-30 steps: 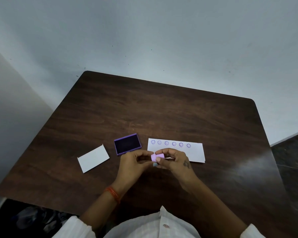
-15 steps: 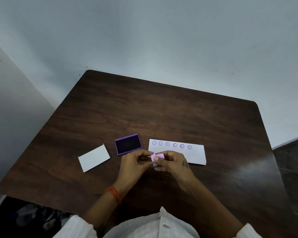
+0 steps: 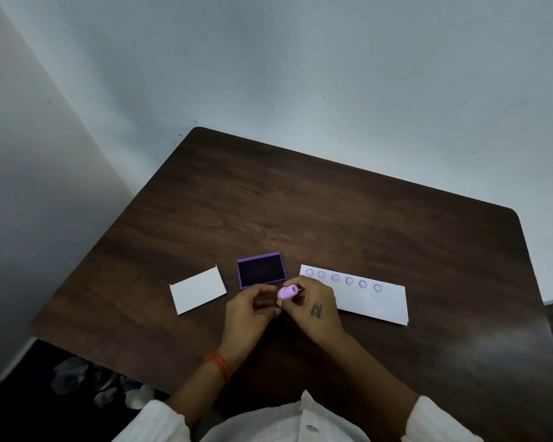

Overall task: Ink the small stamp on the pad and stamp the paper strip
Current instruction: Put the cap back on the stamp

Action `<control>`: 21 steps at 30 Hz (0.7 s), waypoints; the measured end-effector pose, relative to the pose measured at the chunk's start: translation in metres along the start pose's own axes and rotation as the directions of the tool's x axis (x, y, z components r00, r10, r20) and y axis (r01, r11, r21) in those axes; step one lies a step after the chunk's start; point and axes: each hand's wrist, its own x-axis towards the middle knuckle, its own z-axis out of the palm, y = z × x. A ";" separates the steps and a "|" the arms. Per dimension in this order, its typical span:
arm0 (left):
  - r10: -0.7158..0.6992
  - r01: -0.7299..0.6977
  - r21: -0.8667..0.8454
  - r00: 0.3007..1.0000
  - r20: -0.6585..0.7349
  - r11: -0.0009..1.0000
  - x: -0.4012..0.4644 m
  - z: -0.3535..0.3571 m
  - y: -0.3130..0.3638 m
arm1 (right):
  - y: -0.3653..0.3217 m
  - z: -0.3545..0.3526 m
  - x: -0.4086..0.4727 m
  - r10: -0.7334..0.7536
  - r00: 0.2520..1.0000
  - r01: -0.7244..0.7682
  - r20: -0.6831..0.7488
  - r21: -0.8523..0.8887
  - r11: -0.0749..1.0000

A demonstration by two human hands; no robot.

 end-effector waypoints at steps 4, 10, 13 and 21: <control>-0.027 0.028 0.061 0.999 -0.020 0.998 0.007 -0.004 -0.009 | 0.006 0.011 0.006 -0.121 0.991 0.128 0.050 -0.151 0.980; -0.048 0.051 0.128 0.999 -0.022 0.990 0.011 -0.007 -0.018 | 0.012 0.019 0.008 -0.105 0.989 0.128 0.109 -0.235 0.963; -0.051 0.052 0.153 0.999 -0.012 0.987 0.012 -0.008 -0.020 | 0.014 0.020 0.008 -0.067 0.991 0.093 0.117 -0.234 0.968; -0.024 0.032 0.108 0.997 -0.073 0.994 0.010 -0.016 -0.018 | 0.008 0.014 0.005 -0.066 0.998 0.065 0.002 -0.128 0.990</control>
